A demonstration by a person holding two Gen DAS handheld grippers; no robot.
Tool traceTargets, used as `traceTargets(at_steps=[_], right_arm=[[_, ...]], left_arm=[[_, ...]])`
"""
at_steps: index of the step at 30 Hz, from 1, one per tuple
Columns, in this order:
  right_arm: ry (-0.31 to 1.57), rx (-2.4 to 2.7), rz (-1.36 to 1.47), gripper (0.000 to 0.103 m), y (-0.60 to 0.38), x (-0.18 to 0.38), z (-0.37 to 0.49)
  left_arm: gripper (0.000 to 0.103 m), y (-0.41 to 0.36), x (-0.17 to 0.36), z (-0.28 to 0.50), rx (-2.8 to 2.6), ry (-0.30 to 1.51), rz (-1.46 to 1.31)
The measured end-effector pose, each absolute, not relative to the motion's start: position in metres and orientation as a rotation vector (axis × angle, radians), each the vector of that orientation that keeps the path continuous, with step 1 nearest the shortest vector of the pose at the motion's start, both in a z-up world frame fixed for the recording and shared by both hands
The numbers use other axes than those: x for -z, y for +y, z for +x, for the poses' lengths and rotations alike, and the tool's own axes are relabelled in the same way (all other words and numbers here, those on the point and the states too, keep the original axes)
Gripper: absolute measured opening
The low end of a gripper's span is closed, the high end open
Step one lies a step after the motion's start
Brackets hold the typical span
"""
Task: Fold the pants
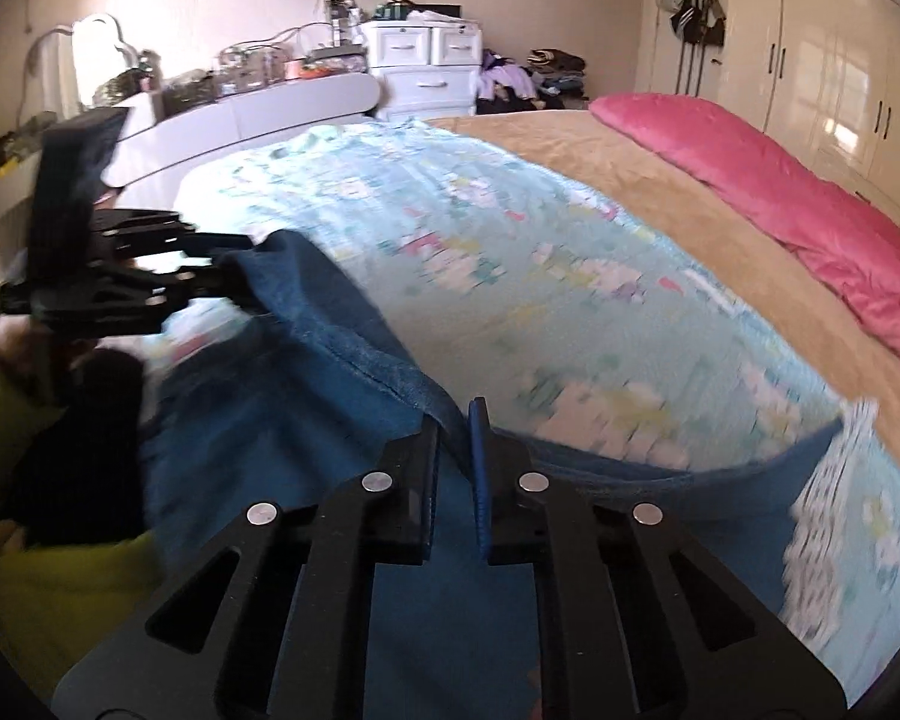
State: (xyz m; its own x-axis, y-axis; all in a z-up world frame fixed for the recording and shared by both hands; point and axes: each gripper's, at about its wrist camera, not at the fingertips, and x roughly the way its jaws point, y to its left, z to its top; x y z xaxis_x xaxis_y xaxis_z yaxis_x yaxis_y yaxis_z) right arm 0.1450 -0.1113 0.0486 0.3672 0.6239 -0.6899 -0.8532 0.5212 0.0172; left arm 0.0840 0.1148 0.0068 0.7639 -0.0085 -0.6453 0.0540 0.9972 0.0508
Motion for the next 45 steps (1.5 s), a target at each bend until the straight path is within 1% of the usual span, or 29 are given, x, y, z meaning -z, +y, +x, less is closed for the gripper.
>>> traceTargets(at_steps=[9,14,16,17,19,23,26,30,31,33,36,37,39,40,43,44,45], right_arm=[[0.801,-1.109,-0.441,0.005,-0.110,-0.020,0.062],[0.831,-1.119,-0.472,0.005,-0.101,-0.006,0.046],[0.841,-1.121,-0.508,0.005,-0.098,0.001,0.040],[0.849,-1.119,-0.513,0.005,-0.098,0.005,0.040],[0.870,-1.113,-0.516,0.005,-0.098,0.012,0.038],[0.888,-1.114,-0.480,0.005,-0.103,0.018,0.034],[0.885,-1.131,-0.474,0.007,-0.103,0.019,0.030],[0.918,-1.197,-0.443,0.006,-0.100,0.022,0.025],[0.918,-1.192,-0.473,0.006,-0.097,0.024,0.021],[0.903,-1.186,-0.486,0.006,-0.098,0.020,0.018],[0.845,-1.191,-0.395,0.006,-0.111,-0.003,0.020],[0.823,-1.183,-0.376,0.007,-0.113,-0.011,0.022],[0.794,-1.154,-0.346,0.013,-0.115,-0.017,0.031],[0.800,-1.138,-0.341,0.014,-0.113,-0.016,0.035],[0.873,-1.089,-0.341,0.016,-0.101,-0.001,0.048],[0.909,-1.081,-0.347,0.019,-0.096,0.007,0.051],[0.943,-1.066,-0.361,0.024,-0.093,0.014,0.053]], left_arm=[[0.036,0.108,0.003,0.027,0.056,0.765,0.091],[0.037,0.110,0.020,0.011,0.061,0.833,0.091],[0.045,0.110,0.026,0.006,0.070,0.858,0.087],[0.046,0.111,0.029,0.004,0.063,0.870,0.089],[0.055,0.116,0.034,0.002,0.051,0.895,0.073],[0.055,0.132,0.031,-0.013,0.036,0.889,0.009],[0.055,0.145,0.009,-0.023,0.044,0.824,-0.090],[0.055,0.124,-0.016,-0.007,0.091,0.759,-0.084],[0.055,0.116,-0.017,0.000,0.106,0.756,-0.080],[0.055,0.100,-0.014,0.017,0.129,0.770,-0.068],[0.055,0.078,0.013,0.034,0.073,0.860,0.056],[0.055,0.077,0.023,0.035,0.071,0.888,0.067],[0.055,0.076,0.038,0.035,0.069,0.926,0.064],[0.055,0.076,0.043,0.032,0.064,0.930,0.071],[0.055,0.078,0.043,0.027,0.070,0.922,0.076],[0.055,0.080,0.043,0.026,0.074,0.920,0.066],[0.055,0.083,0.043,0.025,0.076,0.918,0.060]])
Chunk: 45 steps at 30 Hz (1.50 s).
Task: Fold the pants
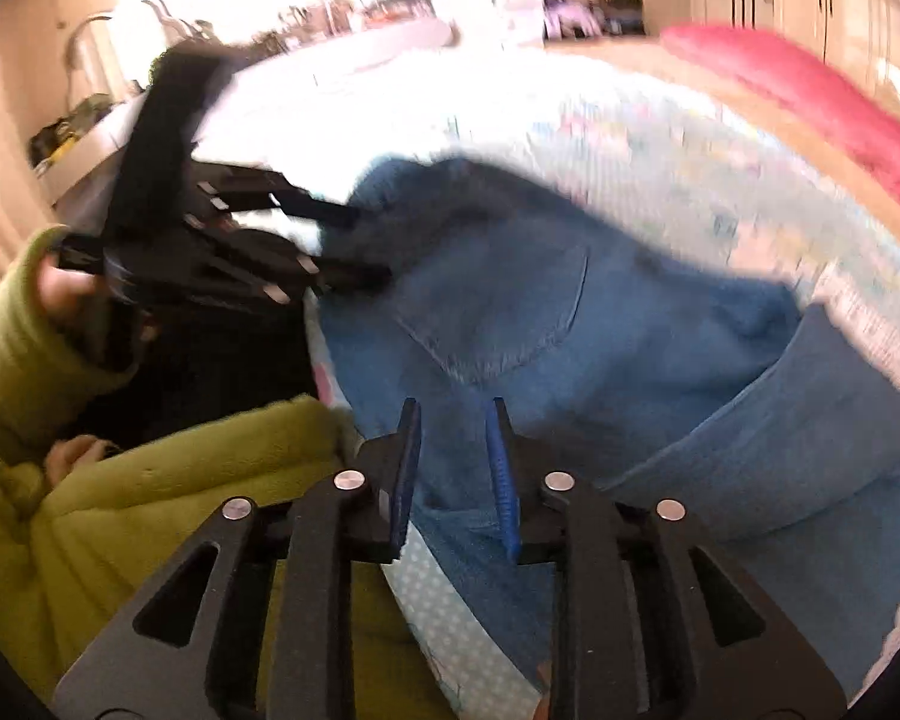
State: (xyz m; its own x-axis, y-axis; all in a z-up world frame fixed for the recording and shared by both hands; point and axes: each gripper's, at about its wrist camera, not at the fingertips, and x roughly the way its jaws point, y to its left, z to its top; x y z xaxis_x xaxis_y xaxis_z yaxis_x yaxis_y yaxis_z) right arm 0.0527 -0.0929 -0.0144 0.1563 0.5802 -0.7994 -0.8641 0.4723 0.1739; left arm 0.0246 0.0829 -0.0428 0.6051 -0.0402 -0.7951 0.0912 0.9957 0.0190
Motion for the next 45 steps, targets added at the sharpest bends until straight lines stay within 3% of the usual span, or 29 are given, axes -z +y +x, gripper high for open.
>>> traceTargets(at_steps=[3,8,11,18,24,37,45], right_arm=[[0.994,-1.040,-0.372,0.027,-0.090,0.029,0.053],[0.954,-1.054,-0.297,0.034,-0.109,0.005,0.059],[0.894,-1.002,-0.263,0.041,-0.130,-0.016,0.067],[0.796,-0.813,-0.167,0.060,-0.182,-0.047,0.098],[0.767,-0.699,-0.159,0.070,-0.197,-0.058,0.128],[0.919,-0.619,-0.228,0.072,-0.157,-0.022,0.238],[1.003,-0.547,-0.292,0.067,-0.126,0.010,0.279]], left_arm=[[0.055,0.085,0.044,0.025,0.082,0.912,0.047],[0.064,0.089,0.034,0.020,0.101,0.876,-0.016],[0.075,0.093,0.016,0.010,0.077,0.824,-0.037],[0.076,0.084,-0.020,-0.005,0.092,0.742,-0.058],[0.076,0.047,-0.023,0.007,0.197,0.755,-0.047],[0.076,-0.026,0.023,0.059,0.437,0.905,-0.113],[0.076,-0.054,0.045,0.090,0.509,0.977,-0.117]])
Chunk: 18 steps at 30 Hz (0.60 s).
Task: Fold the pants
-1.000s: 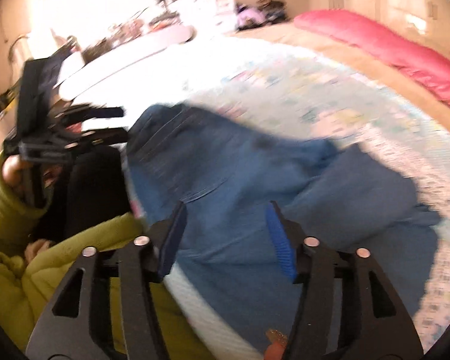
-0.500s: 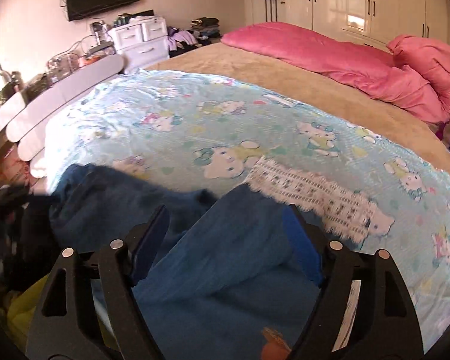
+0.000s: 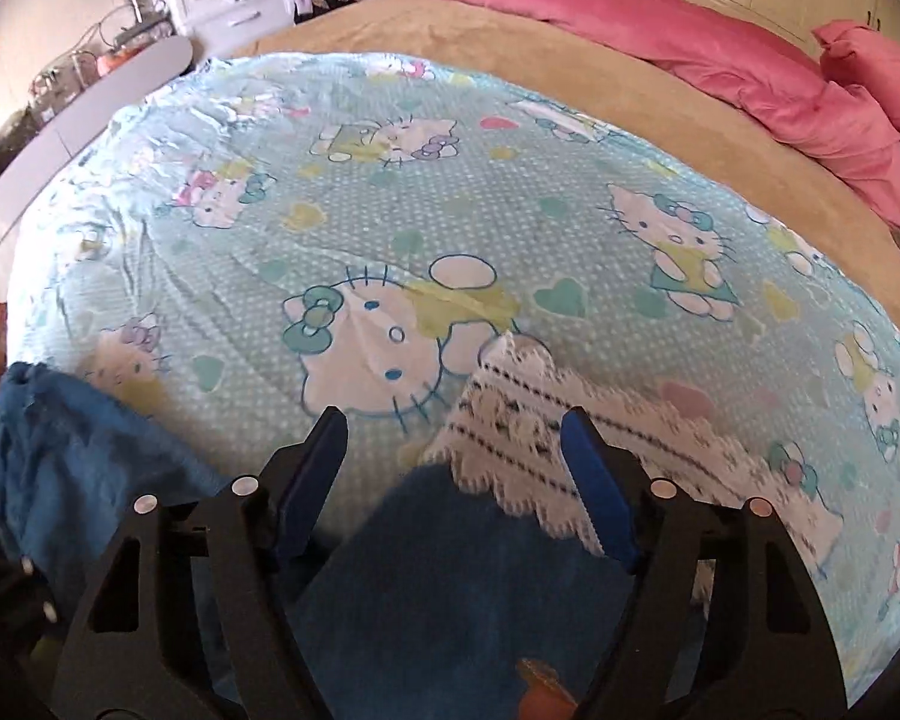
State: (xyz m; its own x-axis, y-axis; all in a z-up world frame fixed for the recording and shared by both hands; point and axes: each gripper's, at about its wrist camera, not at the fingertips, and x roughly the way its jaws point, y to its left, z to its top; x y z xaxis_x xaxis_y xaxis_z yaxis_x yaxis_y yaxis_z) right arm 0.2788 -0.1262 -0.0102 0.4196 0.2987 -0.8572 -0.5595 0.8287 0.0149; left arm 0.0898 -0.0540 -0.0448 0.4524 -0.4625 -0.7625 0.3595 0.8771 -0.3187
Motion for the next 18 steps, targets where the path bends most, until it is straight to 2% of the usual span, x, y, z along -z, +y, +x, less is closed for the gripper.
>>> traceTargets(at_steps=[4,10,11,12,18], right_arm=[[1.045,-0.486,-0.293,0.065,-0.122,0.027,0.298],[1.054,-0.475,-0.236,0.023,-0.137,0.039,0.312],[1.052,-0.494,-0.204,0.011,-0.142,0.036,0.311],[1.044,-0.504,-0.177,0.007,-0.147,0.031,0.308],[0.960,-0.498,-0.087,0.006,-0.189,-0.003,0.278]], left_arm=[[0.076,-0.064,0.056,0.101,0.527,1.000,-0.128],[0.076,-0.056,0.061,0.103,0.523,0.982,-0.173],[0.076,-0.054,0.061,0.102,0.521,0.979,-0.175],[0.076,-0.053,0.061,0.102,0.518,0.975,-0.178],[0.076,-0.049,0.059,0.101,0.499,0.955,-0.180]])
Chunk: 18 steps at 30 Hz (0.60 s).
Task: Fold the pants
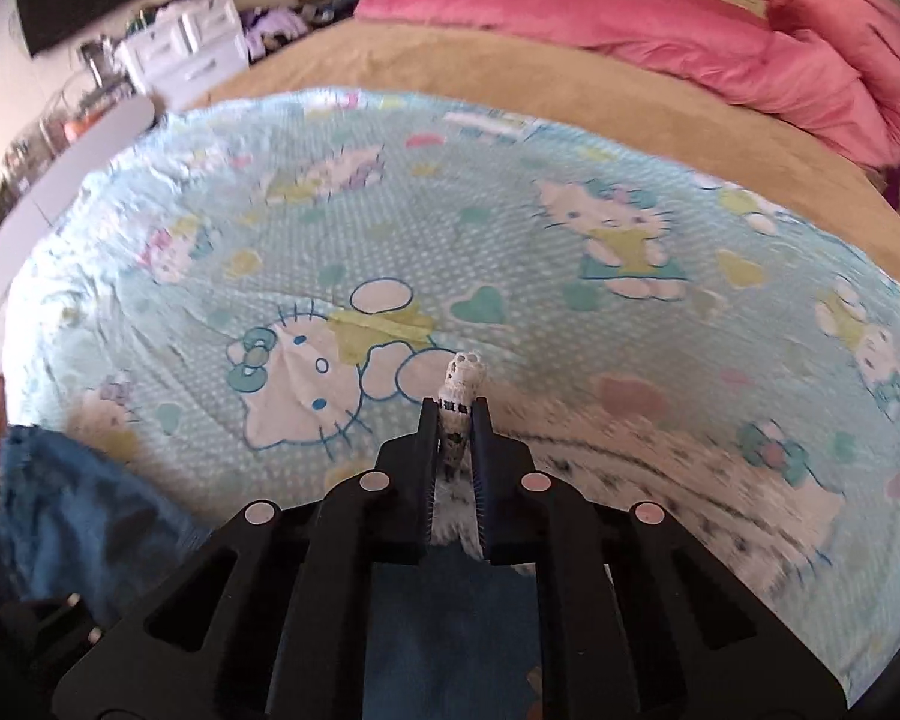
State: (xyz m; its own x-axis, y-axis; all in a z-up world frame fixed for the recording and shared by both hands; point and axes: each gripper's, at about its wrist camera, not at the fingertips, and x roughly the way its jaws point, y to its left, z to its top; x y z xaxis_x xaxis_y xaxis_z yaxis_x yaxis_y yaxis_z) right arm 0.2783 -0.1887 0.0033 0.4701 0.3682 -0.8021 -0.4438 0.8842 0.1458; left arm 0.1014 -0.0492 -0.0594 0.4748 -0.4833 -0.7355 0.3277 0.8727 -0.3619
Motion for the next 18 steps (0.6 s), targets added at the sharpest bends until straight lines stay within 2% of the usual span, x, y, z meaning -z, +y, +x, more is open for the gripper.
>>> traceTargets(at_steps=[2,4,5,7,8,10,18], right_arm=[[0.940,-0.495,-0.036,0.006,-0.209,-0.015,0.265],[0.922,-0.488,0.004,0.006,-0.227,-0.023,0.256],[0.913,-0.481,0.019,0.006,-0.237,-0.027,0.249],[0.894,-0.462,0.057,0.006,-0.259,-0.035,0.235],[0.887,-0.452,0.081,0.006,-0.272,-0.040,0.227],[0.876,-0.434,0.107,0.006,-0.290,-0.046,0.214],[0.877,-0.406,0.189,0.006,-0.349,-0.068,0.145]], left_arm=[[0.074,-0.048,0.056,0.097,0.488,0.944,-0.173],[0.059,-0.051,0.055,0.096,0.474,0.937,-0.159],[0.055,-0.052,0.055,0.096,0.470,0.938,-0.155],[0.032,-0.052,0.056,0.097,0.477,0.945,-0.154],[0.028,-0.053,0.058,0.099,0.481,0.948,-0.150],[0.007,-0.053,0.058,0.099,0.485,0.945,-0.130],[0.004,-0.062,0.030,0.067,0.520,0.896,0.019]])
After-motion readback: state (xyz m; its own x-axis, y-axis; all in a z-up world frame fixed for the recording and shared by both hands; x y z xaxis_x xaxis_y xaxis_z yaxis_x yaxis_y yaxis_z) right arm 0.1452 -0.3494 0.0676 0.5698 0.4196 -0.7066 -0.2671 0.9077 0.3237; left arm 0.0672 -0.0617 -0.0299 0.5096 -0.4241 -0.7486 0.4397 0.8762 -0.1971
